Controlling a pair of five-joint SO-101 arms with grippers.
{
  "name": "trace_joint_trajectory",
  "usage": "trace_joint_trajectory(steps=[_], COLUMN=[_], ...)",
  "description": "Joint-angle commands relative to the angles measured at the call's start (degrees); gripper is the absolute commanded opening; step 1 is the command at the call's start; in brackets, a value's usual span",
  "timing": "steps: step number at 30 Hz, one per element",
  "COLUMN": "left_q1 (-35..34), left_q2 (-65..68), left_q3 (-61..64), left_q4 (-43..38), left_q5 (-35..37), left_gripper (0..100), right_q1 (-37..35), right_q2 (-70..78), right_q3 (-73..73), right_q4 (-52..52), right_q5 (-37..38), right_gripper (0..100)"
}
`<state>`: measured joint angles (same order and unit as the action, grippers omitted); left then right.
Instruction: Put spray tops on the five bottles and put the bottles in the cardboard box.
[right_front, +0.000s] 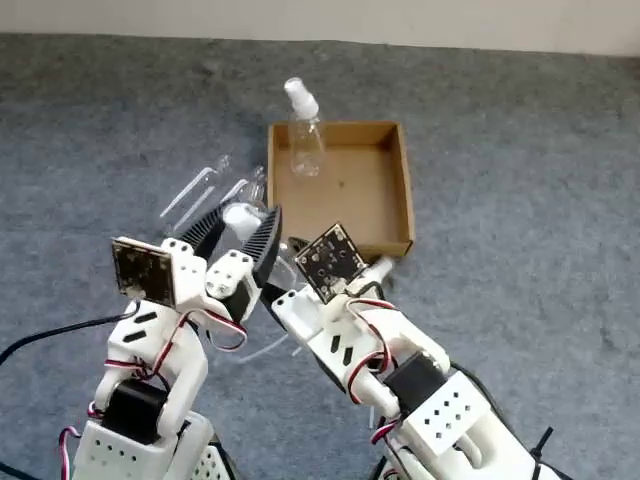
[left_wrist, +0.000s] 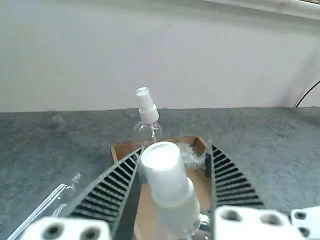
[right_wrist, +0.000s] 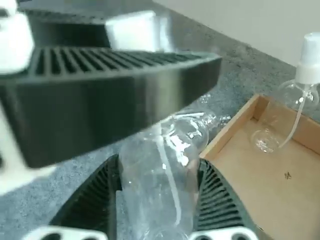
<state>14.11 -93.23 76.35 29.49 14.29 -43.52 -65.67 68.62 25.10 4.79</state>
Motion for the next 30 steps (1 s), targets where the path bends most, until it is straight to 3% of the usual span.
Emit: trace_joint_trajectory(steps=[1, 5, 12, 18, 24, 30], left_q1=[0.7, -1.5, -3.6, -3.1, -0.2, 6.3], left_q2=[-0.4, -0.5, -0.5, -0.4, -0.2, 0.2], left_q3=[-1.9, -6.5, -11.3, -8.6, -6.5, -6.4], left_q4=[-0.4, 5.6, 14.5, 14.7, 14.6, 14.6], left_q5=[-0.9, -0.9, -1.0, -1.2, -1.4, -9.2], left_gripper=[17, 17, 18, 18, 18, 18], right_q1=[-0.3, 0.4, 10.7, 13.9, 15.0, 14.8], right_q2=[0.1, 0.6, 0.7, 1.5, 16.0, 29.4], right_q3=[-0.6, -0.8, -8.2, -18.0, -29.8, -44.8], right_q4=[-1.2, -1.2, 1.7, 5.5, 8.3, 13.7], right_q5=[0.1, 0.1, 0.0, 0.1, -0.4, -5.5], right_gripper=[0.4, 0.4, 0.3, 0.3, 0.3, 0.3])
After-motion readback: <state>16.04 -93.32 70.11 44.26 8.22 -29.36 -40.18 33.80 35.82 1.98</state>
